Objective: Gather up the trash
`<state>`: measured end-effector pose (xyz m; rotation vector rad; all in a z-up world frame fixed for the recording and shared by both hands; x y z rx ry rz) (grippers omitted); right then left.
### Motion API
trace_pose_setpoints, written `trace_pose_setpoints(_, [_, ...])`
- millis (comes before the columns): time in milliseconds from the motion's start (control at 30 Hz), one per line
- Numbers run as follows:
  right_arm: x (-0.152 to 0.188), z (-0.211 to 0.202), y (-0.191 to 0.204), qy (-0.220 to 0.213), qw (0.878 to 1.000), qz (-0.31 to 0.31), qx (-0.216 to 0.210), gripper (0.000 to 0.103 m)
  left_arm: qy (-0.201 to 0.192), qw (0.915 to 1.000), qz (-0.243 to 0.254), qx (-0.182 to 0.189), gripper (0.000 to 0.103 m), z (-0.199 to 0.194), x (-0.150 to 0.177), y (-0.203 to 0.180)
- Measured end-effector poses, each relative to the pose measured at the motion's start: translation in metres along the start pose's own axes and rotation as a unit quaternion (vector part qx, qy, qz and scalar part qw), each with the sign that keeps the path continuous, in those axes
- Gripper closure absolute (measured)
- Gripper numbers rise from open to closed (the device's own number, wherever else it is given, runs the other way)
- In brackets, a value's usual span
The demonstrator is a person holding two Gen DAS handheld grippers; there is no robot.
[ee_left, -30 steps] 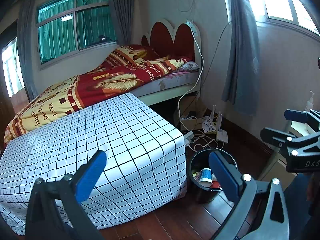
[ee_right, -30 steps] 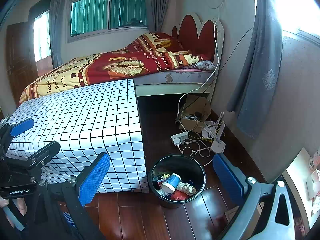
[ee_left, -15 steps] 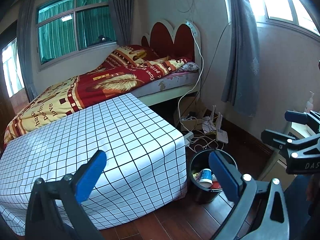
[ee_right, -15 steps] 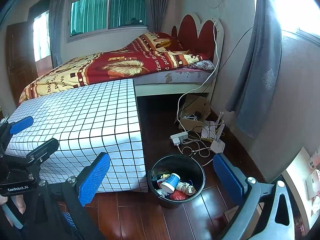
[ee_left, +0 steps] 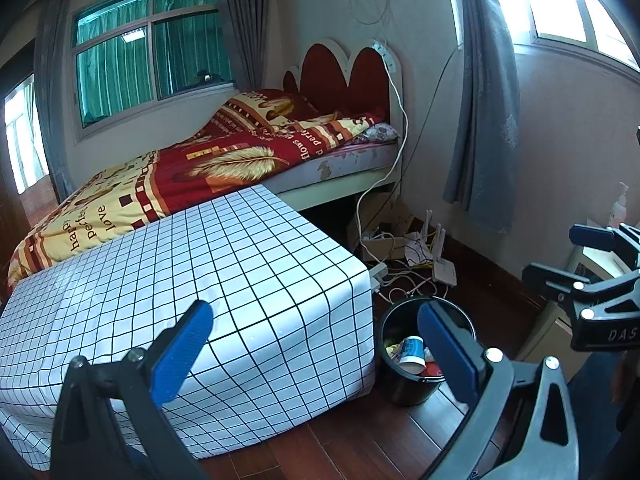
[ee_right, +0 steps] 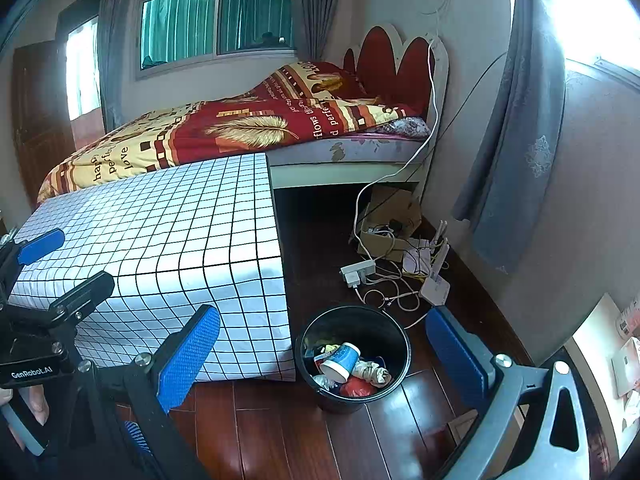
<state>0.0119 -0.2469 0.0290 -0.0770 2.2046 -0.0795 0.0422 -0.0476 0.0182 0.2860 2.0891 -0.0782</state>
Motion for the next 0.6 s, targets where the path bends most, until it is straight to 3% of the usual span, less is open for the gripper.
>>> trace_pose_setpoints(367, [0.0039, 0.0001, 0.0008, 0.003, 1.0, -0.001, 0.002, 0.0, -0.011, 0.9998, 0.007, -0.012, 0.0, 0.0006, 0.0029, 0.0032])
trace_pose_setpoints(600, [0.0059, 0.0021, 0.0011, 0.005, 1.0, -0.002, 0.001, 0.0, -0.005, 0.9998, 0.016, 0.013, 0.0, 0.0042, 0.0044, 0.0013])
Point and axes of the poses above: each gripper's, at about its wrist camera, not at the fingertips, and z roughly the way its jaws point, y to its left, x to its underside, the point moved 4 cm from there along z, roughly the way its jaws point
